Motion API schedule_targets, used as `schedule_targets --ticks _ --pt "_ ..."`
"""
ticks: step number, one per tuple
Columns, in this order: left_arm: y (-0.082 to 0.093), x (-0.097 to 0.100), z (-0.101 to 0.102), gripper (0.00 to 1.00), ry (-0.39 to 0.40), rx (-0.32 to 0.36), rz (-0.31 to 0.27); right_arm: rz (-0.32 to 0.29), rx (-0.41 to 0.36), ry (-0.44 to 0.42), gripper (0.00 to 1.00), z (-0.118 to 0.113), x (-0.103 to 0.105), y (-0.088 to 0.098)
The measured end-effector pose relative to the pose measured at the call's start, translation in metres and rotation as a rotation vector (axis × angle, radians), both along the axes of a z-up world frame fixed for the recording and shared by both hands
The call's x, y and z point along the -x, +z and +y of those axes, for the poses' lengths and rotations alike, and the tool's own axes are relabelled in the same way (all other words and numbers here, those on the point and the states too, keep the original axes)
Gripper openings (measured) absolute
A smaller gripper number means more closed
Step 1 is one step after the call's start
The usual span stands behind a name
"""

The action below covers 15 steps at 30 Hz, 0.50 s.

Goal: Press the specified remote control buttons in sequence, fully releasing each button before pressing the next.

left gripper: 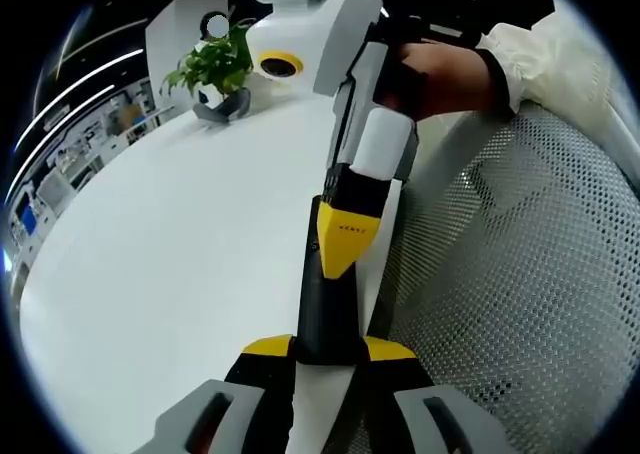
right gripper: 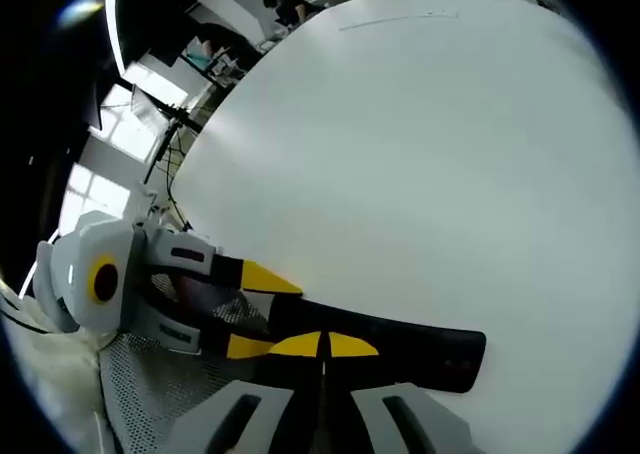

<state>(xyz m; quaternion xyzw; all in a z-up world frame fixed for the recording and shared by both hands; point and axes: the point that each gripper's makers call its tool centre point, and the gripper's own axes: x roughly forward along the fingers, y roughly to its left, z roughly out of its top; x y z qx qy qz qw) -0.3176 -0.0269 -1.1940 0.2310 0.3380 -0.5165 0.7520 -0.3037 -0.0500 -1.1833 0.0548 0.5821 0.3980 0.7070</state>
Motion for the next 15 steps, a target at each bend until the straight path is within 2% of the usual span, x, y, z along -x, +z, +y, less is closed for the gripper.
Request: schedule_targets --ticks 11,15 --pt "0.0010 0.0000 -0.0012 0.24 0.008 0.008 0.003 -0.047 0.020 0.024 0.00 -0.0005 -0.0017 -0.0001" --pt "0.0012 -0.0002 -0.0012 0.24 0.011 0.008 0.004 -0.042 0.014 0.016 0.00 -0.0007 -0.0017 0.0010"
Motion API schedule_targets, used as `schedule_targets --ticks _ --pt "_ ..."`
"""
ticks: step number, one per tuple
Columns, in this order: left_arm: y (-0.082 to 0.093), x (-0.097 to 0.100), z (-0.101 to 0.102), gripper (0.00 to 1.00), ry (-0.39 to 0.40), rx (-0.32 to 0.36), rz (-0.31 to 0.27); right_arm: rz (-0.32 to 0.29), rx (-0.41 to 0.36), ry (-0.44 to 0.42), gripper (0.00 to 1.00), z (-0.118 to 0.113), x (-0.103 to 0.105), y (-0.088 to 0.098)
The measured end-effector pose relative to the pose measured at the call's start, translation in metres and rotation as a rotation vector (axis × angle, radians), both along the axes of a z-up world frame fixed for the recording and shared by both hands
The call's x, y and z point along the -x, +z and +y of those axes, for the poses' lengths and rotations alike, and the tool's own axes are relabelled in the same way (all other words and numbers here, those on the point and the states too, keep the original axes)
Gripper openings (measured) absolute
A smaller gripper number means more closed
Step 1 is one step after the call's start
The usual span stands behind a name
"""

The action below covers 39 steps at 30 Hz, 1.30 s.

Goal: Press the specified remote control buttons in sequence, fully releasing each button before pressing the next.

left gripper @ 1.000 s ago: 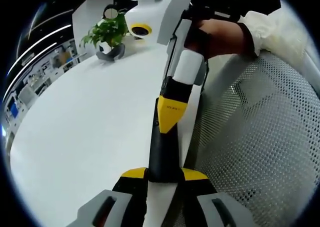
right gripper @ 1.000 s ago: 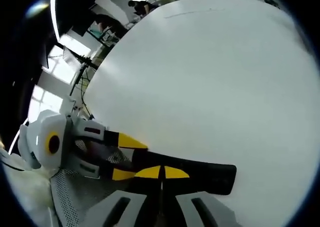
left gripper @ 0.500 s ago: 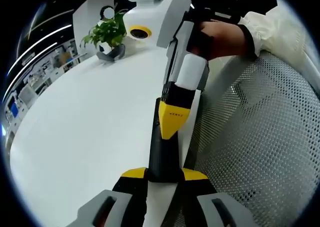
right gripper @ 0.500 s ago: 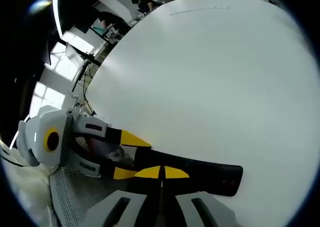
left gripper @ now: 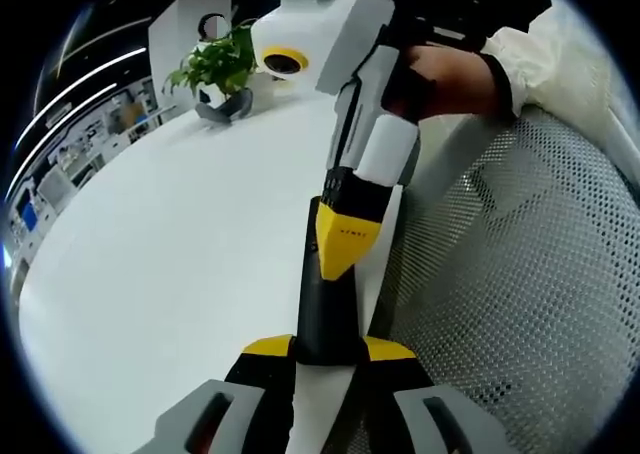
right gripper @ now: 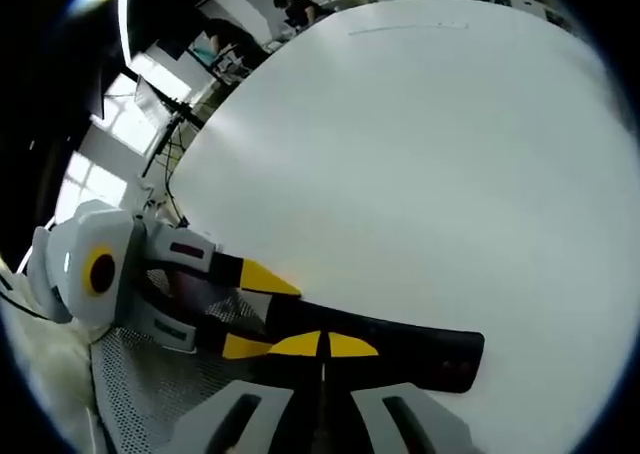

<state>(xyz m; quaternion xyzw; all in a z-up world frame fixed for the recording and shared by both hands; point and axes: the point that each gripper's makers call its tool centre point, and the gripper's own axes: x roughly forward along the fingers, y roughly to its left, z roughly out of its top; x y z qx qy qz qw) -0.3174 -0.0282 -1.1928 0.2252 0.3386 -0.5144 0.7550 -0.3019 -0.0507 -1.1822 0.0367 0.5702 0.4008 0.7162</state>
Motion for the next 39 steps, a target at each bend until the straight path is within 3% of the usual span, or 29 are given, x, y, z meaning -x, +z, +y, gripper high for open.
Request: schedule_targets --ticks 2,4,6,8,13,15,18,21,26,30,31,33,39 --pt "0.000 0.000 -0.001 0.24 0.009 0.004 0.002 -0.019 0.017 0.007 0.00 -0.001 0.000 0.001" --pt "0.000 -0.001 -0.001 0.24 0.012 -0.001 0.004 -0.086 0.043 0.036 0.00 -0.003 -0.005 0.001" --pt "0.000 -0.001 -0.002 0.24 0.017 -0.008 0.008 -0.094 0.019 0.029 0.00 0.000 -0.004 0.008" --pt "0.000 -0.002 -0.004 0.25 0.025 -0.008 0.009 -0.099 -0.054 -0.024 0.00 0.005 -0.008 0.021" --pt "0.000 -0.003 -0.004 0.25 0.032 -0.008 0.007 -0.235 -0.021 -0.077 0.00 -0.016 -0.020 0.041" --pt "0.000 -0.003 -0.004 0.25 0.030 -0.006 0.008 -0.249 -0.035 -0.113 0.00 -0.021 -0.020 0.048" --pt "0.000 -0.003 -0.004 0.25 0.023 -0.011 0.004 -0.346 -0.073 -0.158 0.00 -0.028 -0.025 0.071" --pt "0.001 -0.002 -0.004 0.24 0.011 -0.013 0.004 -0.417 -0.054 -0.195 0.08 -0.040 -0.025 0.080" --pt "0.001 -0.004 -0.003 0.24 -0.017 -0.001 0.002 -0.578 0.060 -0.197 0.16 -0.061 -0.031 0.080" --pt "0.001 -0.004 -0.003 0.24 -0.034 -0.003 0.000 -0.612 0.140 -0.175 0.13 -0.065 -0.036 0.077" --pt "0.001 -0.004 -0.003 0.24 -0.040 -0.003 -0.002 -0.649 0.109 -0.172 0.11 -0.060 -0.036 0.083" --pt "0.000 -0.005 -0.002 0.24 -0.052 -0.001 -0.001 -0.661 0.117 -0.166 0.10 -0.061 -0.034 0.083" --pt "0.000 -0.009 -0.002 0.24 -0.073 -0.010 0.008 -0.688 0.114 -0.170 0.18 -0.061 -0.038 0.086"
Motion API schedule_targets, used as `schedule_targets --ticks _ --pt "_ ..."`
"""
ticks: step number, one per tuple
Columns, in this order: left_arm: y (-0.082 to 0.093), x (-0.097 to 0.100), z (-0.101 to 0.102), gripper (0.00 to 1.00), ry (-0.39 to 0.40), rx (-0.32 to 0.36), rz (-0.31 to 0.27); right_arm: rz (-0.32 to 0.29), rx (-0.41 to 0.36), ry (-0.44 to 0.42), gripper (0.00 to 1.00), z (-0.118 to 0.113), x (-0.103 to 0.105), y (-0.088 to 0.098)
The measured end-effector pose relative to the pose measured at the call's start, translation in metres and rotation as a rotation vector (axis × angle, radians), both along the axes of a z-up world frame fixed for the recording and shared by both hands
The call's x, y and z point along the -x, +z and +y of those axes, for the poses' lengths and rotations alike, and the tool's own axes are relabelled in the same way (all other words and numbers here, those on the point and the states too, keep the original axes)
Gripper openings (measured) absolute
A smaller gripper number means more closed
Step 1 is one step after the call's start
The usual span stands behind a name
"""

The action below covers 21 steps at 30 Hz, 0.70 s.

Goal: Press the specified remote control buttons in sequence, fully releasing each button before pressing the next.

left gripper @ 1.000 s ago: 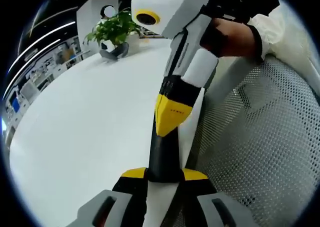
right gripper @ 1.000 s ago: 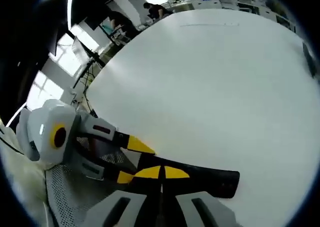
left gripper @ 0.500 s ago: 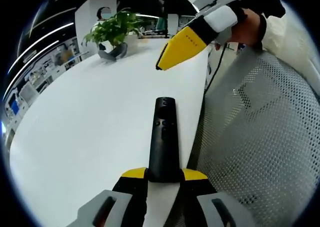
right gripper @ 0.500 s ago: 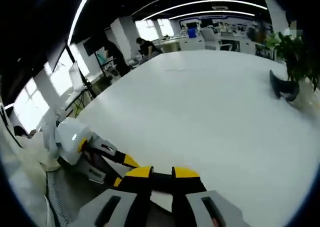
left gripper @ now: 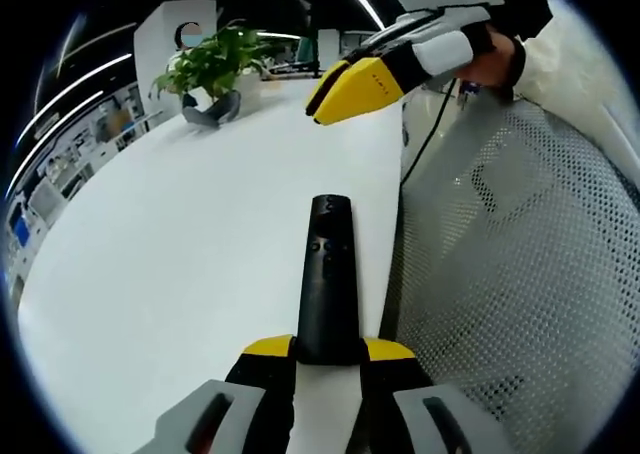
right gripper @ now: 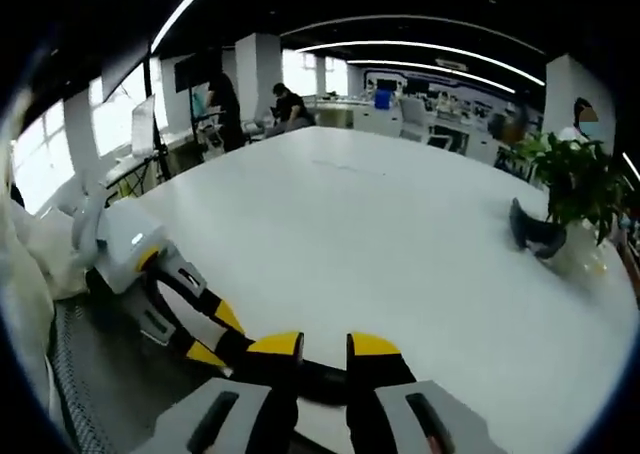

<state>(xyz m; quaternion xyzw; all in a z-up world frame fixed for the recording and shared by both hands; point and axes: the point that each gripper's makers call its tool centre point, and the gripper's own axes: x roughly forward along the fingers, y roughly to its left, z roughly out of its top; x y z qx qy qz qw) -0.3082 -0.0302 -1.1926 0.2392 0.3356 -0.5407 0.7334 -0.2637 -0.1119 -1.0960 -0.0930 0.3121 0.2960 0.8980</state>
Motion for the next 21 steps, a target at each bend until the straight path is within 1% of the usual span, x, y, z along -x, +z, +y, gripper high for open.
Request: schedule_targets --ticks 2,3,7,8,11,13,16,17,21 --pt "0.000 -0.002 0.001 0.24 -0.009 -0.011 0.004 -0.001 -0.005 -0.001 0.20 0.000 -0.001 0.000" --pt "0.000 -0.003 0.001 0.24 -0.012 -0.012 0.005 0.012 -0.010 0.000 0.20 0.001 0.000 -0.001" --pt "0.000 -0.007 0.002 0.24 -0.041 -0.035 0.012 -0.017 -0.013 0.002 0.24 0.001 -0.001 0.003" --pt "0.000 -0.008 0.004 0.24 -0.045 -0.045 0.020 -0.025 -0.017 0.000 0.27 0.001 -0.002 0.004" --pt "0.000 -0.013 0.005 0.24 -0.070 -0.058 0.019 -0.063 -0.030 -0.017 0.36 -0.001 -0.006 0.010" --pt "-0.001 -0.016 0.007 0.24 -0.083 -0.071 0.024 -0.069 -0.062 -0.024 0.40 -0.001 -0.007 0.014" --pt "-0.001 -0.021 0.006 0.24 -0.115 -0.090 0.028 -0.098 -0.058 -0.037 0.49 -0.003 -0.010 0.016" --pt "-0.001 -0.020 0.006 0.24 -0.124 -0.093 0.031 -0.098 -0.060 -0.043 0.52 -0.003 -0.011 0.016" --pt "-0.001 -0.026 0.007 0.24 -0.162 -0.113 0.030 -0.117 -0.070 -0.053 0.55 -0.005 -0.013 0.019"
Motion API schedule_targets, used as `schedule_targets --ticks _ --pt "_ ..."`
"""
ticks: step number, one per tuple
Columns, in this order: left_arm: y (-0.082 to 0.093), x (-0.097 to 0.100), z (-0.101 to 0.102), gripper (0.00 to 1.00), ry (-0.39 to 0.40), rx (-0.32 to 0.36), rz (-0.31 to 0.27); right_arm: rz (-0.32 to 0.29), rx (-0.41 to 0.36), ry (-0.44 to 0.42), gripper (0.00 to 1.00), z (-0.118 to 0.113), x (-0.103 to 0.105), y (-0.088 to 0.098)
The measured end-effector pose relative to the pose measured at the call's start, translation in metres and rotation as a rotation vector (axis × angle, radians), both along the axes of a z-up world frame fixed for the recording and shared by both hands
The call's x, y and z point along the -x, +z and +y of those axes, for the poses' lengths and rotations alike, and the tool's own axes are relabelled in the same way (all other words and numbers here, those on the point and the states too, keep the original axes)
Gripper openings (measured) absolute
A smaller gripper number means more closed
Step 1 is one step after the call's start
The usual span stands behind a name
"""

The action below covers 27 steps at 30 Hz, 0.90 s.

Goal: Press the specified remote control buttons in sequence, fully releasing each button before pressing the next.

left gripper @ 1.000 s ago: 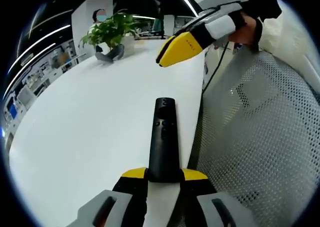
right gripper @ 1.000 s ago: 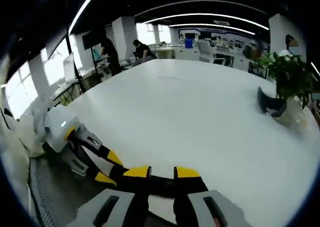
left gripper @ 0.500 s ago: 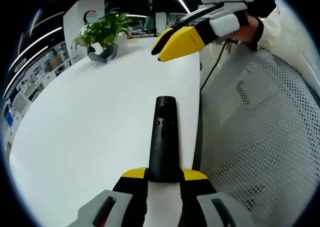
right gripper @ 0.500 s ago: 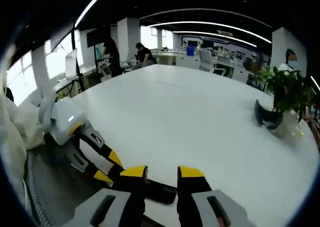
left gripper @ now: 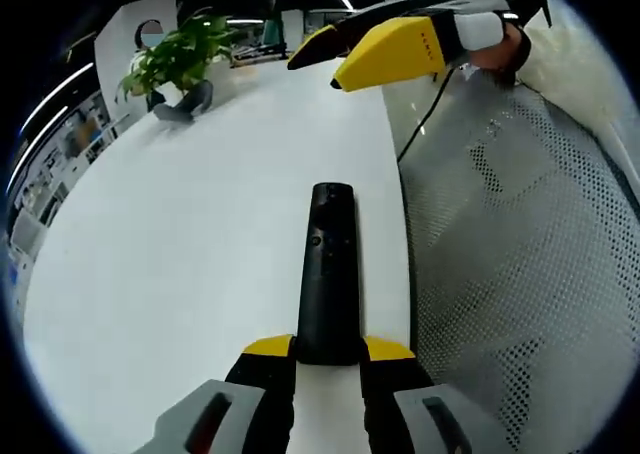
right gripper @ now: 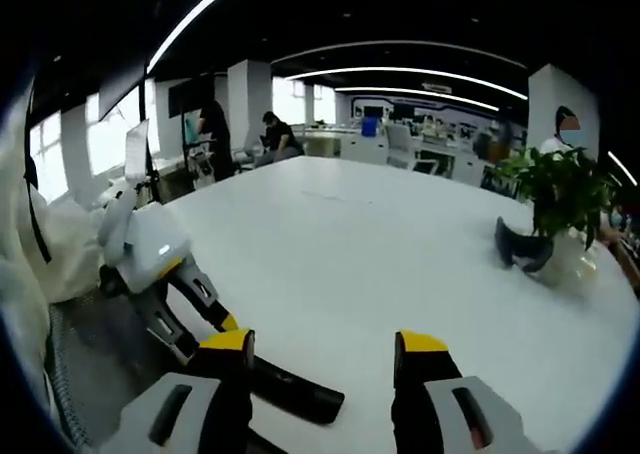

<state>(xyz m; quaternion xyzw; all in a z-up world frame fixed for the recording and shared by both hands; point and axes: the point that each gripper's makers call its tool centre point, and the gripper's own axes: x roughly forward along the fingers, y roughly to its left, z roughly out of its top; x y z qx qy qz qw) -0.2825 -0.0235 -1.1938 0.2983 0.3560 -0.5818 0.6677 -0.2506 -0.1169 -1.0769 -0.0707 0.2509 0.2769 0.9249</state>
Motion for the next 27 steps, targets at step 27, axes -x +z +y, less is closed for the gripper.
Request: schedule_targets --ticks 27 --pt "-0.002 -0.080 0.012 0.24 -0.056 -0.099 -0.002 0.083 0.044 0.019 0.50 0.001 0.003 -0.018"
